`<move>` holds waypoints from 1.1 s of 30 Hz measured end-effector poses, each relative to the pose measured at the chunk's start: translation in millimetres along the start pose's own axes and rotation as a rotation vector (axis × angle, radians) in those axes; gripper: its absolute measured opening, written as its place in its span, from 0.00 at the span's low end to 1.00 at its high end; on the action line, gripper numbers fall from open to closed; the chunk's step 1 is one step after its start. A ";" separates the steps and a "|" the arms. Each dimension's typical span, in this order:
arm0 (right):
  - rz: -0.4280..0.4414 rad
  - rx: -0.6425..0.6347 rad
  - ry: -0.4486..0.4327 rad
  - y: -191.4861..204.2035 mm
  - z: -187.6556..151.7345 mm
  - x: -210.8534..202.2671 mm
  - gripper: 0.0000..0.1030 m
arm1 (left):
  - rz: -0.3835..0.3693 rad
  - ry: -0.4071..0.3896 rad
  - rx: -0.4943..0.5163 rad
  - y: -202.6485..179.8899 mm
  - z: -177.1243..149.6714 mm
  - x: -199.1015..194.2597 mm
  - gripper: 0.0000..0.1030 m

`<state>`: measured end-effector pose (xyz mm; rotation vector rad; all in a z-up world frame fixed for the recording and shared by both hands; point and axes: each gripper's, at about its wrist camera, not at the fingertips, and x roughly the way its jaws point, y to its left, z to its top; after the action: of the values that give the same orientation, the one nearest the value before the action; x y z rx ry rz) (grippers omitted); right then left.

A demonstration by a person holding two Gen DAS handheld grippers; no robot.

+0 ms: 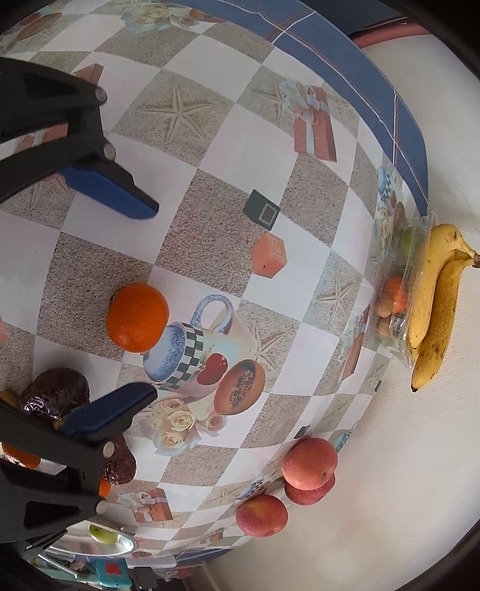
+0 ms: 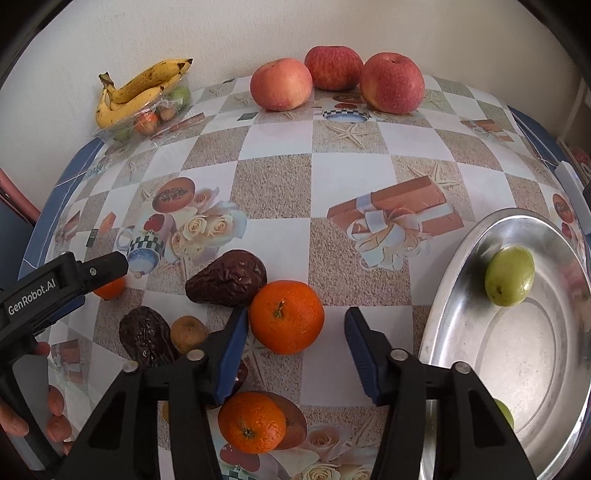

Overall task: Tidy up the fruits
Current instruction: 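Close the right gripper on the orange and lift it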

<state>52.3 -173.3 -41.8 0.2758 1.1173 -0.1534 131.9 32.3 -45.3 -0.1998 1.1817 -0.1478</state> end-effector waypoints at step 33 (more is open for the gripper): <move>0.094 0.110 -0.052 -18.8 -4.5 -38.8 0.39 | 0.013 -0.019 -0.041 1.7 -2.3 -17.5 0.37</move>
<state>26.7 -190.6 -11.3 0.4192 1.0439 -0.1377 123.2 37.7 -30.8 -0.2289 1.1677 -0.1102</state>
